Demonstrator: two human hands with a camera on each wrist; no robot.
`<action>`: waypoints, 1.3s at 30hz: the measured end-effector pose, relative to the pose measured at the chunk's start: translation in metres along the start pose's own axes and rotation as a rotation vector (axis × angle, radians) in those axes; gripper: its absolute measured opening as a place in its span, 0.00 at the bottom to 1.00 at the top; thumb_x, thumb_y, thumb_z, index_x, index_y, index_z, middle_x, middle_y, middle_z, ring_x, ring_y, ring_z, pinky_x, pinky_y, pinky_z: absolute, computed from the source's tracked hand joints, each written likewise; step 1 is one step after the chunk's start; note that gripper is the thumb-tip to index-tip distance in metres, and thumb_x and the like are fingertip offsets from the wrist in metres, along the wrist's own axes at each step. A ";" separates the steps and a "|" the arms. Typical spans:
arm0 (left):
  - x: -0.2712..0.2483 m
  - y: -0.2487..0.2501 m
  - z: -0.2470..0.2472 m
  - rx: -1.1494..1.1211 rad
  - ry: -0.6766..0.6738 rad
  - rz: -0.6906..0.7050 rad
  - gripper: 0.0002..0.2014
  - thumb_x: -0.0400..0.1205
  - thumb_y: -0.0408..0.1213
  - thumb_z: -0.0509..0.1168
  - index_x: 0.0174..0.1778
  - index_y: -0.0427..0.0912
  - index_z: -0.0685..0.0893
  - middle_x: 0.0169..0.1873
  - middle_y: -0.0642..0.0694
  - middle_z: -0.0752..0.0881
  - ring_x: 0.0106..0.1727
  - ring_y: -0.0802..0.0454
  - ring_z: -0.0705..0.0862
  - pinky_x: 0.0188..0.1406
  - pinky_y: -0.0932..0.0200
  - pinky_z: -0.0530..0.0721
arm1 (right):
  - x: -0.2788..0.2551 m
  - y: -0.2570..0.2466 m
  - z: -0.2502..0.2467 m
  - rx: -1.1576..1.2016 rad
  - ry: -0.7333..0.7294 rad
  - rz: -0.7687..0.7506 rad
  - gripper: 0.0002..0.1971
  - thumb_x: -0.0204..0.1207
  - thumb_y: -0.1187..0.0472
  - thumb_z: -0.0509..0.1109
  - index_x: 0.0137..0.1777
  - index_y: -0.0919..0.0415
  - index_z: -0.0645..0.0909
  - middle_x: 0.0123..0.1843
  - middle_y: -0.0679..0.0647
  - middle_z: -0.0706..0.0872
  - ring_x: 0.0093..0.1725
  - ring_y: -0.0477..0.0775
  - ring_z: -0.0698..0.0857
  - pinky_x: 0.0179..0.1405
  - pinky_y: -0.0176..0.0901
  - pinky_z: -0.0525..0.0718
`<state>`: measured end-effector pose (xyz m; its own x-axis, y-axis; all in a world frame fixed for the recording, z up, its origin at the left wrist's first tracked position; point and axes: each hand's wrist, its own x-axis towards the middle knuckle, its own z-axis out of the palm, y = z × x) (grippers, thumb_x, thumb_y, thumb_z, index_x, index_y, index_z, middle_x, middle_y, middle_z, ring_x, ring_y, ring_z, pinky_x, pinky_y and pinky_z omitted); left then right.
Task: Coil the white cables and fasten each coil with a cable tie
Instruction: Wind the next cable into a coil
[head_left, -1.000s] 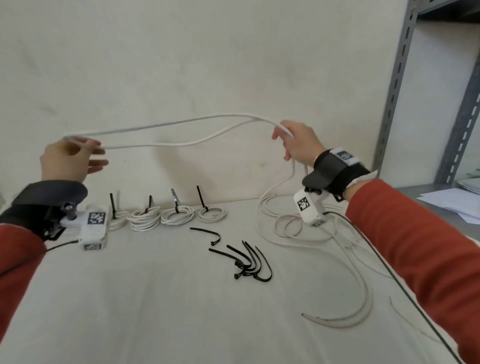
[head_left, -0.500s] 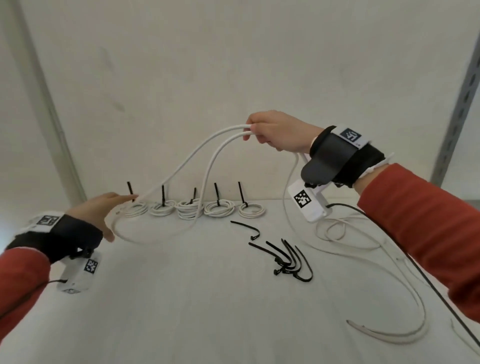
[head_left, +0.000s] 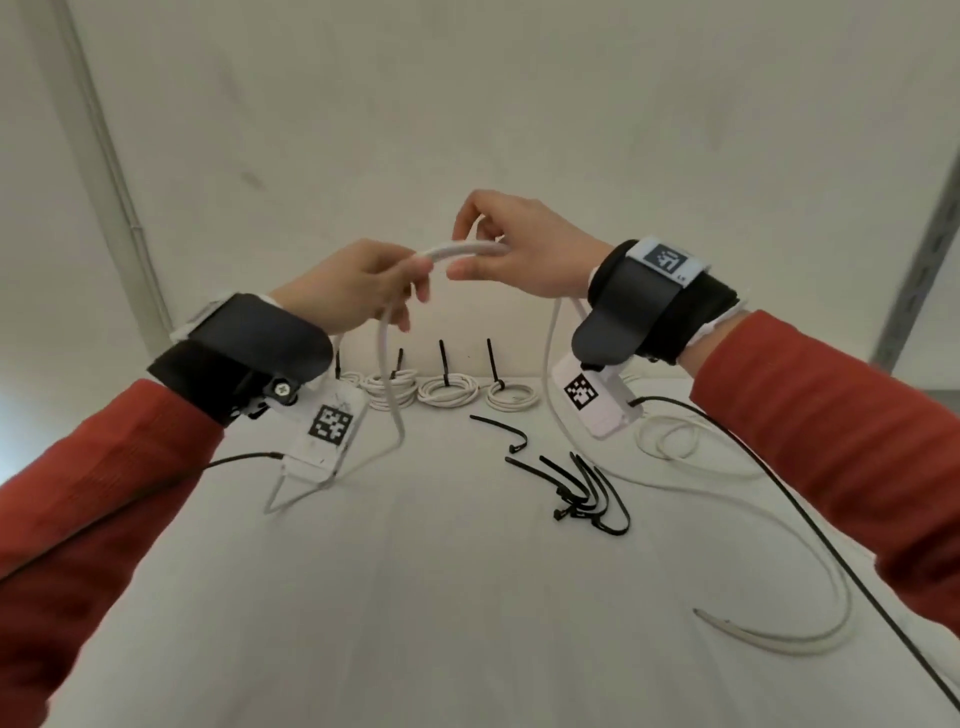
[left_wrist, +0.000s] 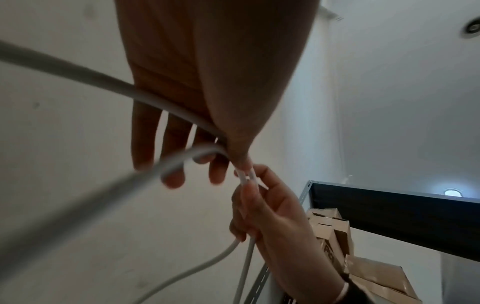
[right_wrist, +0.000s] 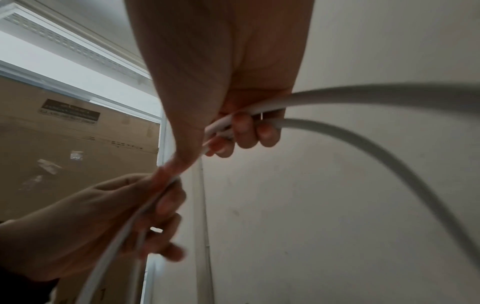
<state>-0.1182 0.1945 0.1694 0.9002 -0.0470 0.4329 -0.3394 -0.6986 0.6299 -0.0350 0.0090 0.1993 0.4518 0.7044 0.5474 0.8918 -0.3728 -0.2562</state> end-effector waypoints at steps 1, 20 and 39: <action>0.004 0.000 -0.001 -0.026 0.054 0.003 0.16 0.87 0.43 0.56 0.34 0.44 0.78 0.28 0.49 0.74 0.24 0.57 0.81 0.40 0.49 0.87 | -0.004 0.006 -0.003 0.007 0.000 0.026 0.16 0.72 0.50 0.77 0.53 0.56 0.77 0.34 0.42 0.78 0.31 0.39 0.75 0.32 0.28 0.71; 0.002 -0.176 -0.130 0.144 0.849 -0.496 0.18 0.79 0.55 0.53 0.32 0.46 0.76 0.24 0.46 0.77 0.33 0.41 0.75 0.38 0.47 0.74 | -0.096 0.138 -0.040 -0.120 0.149 0.808 0.27 0.73 0.34 0.68 0.34 0.60 0.84 0.22 0.52 0.80 0.23 0.55 0.81 0.27 0.38 0.76; -0.072 -0.186 -0.024 0.561 -0.001 -0.655 0.48 0.74 0.57 0.71 0.82 0.42 0.52 0.74 0.31 0.69 0.73 0.34 0.71 0.69 0.47 0.70 | -0.024 0.049 -0.063 0.189 0.328 0.356 0.12 0.84 0.54 0.58 0.58 0.47 0.84 0.31 0.50 0.75 0.25 0.43 0.73 0.25 0.37 0.71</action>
<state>-0.1261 0.3448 0.0367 0.8677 0.4882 0.0936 0.4329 -0.8347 0.3404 -0.0041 -0.0647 0.2240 0.7236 0.3159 0.6137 0.6868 -0.4180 -0.5946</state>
